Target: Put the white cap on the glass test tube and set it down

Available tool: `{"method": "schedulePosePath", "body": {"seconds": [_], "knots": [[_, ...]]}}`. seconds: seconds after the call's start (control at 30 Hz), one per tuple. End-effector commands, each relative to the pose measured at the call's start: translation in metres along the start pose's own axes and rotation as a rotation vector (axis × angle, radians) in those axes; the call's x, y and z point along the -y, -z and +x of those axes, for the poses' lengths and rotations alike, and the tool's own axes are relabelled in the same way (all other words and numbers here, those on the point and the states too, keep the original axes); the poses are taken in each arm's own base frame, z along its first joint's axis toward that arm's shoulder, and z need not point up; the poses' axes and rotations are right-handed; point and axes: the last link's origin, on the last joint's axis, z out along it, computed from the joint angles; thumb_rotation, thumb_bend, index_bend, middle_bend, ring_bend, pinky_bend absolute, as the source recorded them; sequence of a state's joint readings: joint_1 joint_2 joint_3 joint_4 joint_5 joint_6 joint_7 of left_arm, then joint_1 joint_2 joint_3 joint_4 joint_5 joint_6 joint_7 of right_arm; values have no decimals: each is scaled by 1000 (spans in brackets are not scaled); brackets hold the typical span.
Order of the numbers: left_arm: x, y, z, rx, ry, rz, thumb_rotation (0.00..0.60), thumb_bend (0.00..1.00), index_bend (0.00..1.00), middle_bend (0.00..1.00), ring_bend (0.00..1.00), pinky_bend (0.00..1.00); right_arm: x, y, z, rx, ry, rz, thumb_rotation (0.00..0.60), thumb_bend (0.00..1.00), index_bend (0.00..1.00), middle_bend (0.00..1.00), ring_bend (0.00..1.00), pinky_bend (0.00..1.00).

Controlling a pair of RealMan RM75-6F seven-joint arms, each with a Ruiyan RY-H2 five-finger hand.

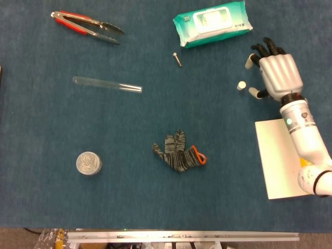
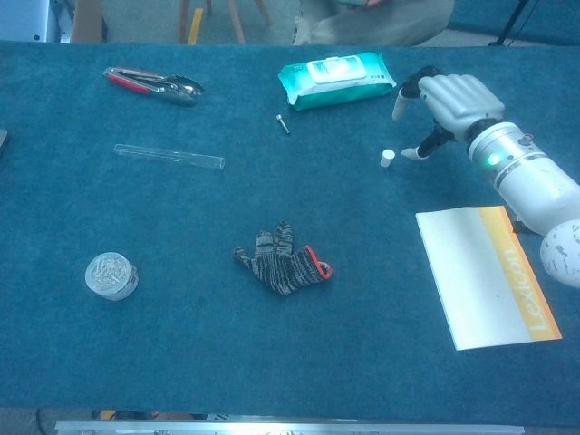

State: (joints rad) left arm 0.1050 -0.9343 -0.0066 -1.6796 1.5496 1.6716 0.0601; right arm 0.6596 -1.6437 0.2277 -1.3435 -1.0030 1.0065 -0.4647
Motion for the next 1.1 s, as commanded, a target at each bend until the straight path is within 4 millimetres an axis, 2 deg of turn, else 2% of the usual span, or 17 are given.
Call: {"method": "schedulePosePath", "body": {"seconds": [0.03, 0.4, 1.1], "knots": [[1, 1, 0, 2, 0, 3, 550, 342, 194, 145, 12, 74, 2, -2, -8, 25, -1, -3, 600, 140, 428, 211, 54, 234], [3, 2, 1, -2, 0, 10, 551, 342, 194, 144, 12, 74, 10, -12, -22, 65, 5, -8, 600, 212, 455, 215, 54, 234], [7, 5, 3, -13, -1, 20, 548, 341, 194, 137, 12, 74, 15, -15, -29, 95, 13, -17, 600, 273, 488, 222, 55, 234]]}}
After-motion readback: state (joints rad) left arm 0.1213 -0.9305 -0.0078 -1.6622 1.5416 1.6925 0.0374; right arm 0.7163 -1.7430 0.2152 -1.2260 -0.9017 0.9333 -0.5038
